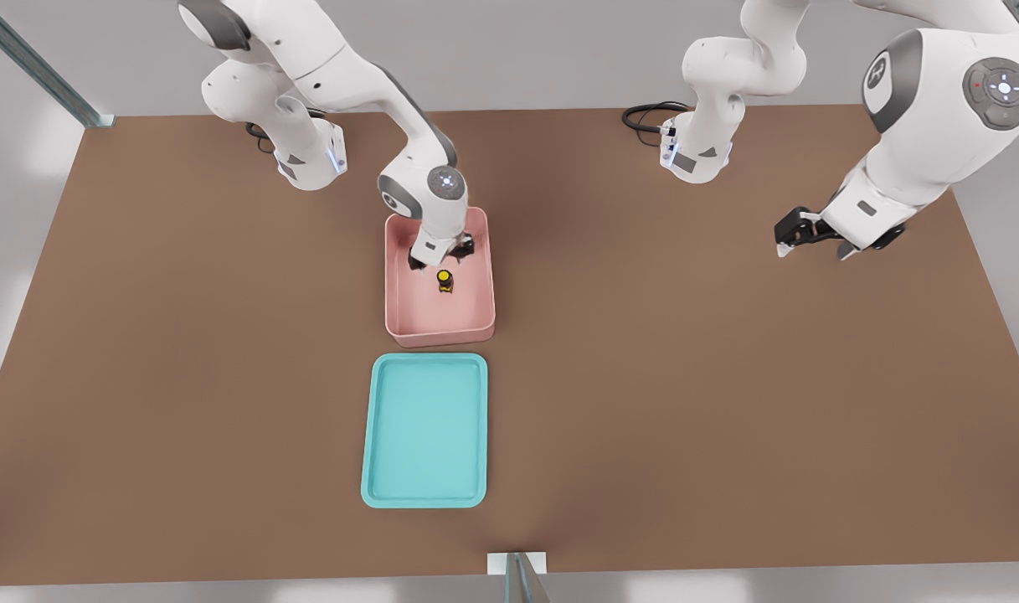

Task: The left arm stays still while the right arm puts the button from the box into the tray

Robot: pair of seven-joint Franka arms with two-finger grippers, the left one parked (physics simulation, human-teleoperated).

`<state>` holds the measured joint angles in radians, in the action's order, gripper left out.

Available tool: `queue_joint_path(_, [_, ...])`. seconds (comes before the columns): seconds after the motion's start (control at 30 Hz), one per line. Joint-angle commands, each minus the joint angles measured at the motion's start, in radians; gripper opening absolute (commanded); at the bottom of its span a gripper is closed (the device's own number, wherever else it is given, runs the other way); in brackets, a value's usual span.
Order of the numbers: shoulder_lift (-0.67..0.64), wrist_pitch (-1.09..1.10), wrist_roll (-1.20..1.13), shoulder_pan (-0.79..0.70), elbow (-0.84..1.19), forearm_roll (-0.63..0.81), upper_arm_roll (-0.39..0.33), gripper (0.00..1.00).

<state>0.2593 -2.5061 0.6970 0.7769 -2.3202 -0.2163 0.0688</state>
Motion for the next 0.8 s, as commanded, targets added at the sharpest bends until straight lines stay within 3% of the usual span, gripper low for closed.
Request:
queue_joint_path(0.0, [-0.005,-0.343,0.357,0.001,-0.042,-0.012,-0.006,1.00])
queue_joint_path(0.53, [0.067,-0.442,0.271,-0.007,-0.097,-0.117,-0.083,1.00])
queue_joint_path(0.77, [0.077,-0.485,0.272,0.004,-0.136,-0.120,-0.081,1.00])
